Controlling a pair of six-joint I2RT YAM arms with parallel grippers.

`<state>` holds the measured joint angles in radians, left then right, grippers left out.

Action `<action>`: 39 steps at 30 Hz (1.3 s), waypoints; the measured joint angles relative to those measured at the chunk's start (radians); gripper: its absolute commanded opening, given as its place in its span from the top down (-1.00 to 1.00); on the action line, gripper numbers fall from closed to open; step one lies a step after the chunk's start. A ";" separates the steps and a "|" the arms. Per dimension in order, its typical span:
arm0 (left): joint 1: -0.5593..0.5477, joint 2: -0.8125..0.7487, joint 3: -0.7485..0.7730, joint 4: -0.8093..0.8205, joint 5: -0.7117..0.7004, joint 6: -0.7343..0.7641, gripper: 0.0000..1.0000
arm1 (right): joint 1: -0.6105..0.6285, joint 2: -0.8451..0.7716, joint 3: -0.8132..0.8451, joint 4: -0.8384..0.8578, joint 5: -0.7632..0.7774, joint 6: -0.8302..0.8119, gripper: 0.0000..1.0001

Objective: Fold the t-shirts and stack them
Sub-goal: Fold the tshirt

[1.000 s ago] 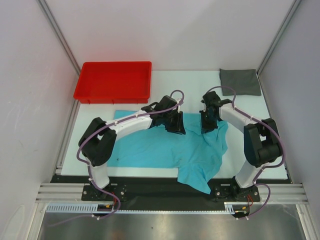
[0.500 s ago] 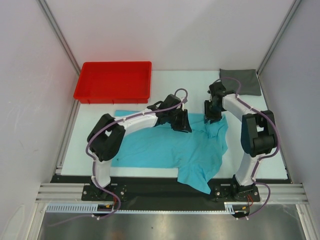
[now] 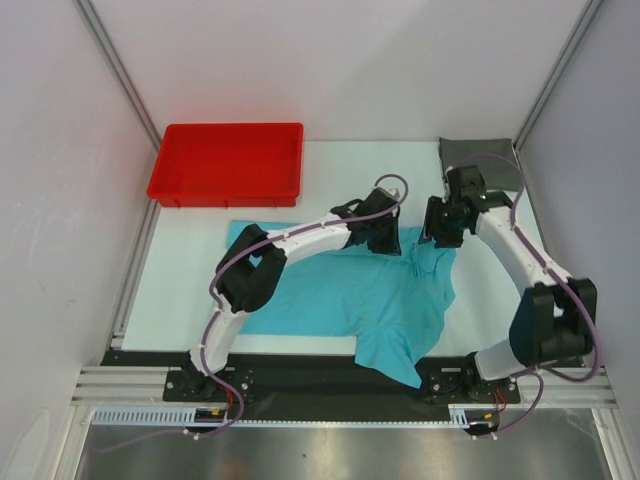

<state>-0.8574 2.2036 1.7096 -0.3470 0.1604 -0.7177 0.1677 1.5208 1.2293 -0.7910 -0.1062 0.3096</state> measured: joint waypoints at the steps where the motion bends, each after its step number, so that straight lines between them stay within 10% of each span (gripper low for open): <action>1: -0.016 0.013 0.042 -0.025 -0.034 0.011 0.59 | -0.006 -0.043 -0.027 -0.003 -0.008 0.012 0.00; 30: -0.135 0.214 0.365 -0.320 -0.364 0.096 0.28 | -0.072 -0.330 -0.403 0.043 -0.183 0.177 -0.06; 39: -0.134 0.247 0.410 -0.329 -0.367 0.118 0.59 | -0.072 -0.330 -0.407 0.058 -0.192 0.188 -0.04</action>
<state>-0.9909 2.4504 2.1201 -0.6762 -0.2070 -0.5995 0.0956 1.1908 0.8227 -0.7330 -0.2977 0.4976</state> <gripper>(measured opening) 0.263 0.525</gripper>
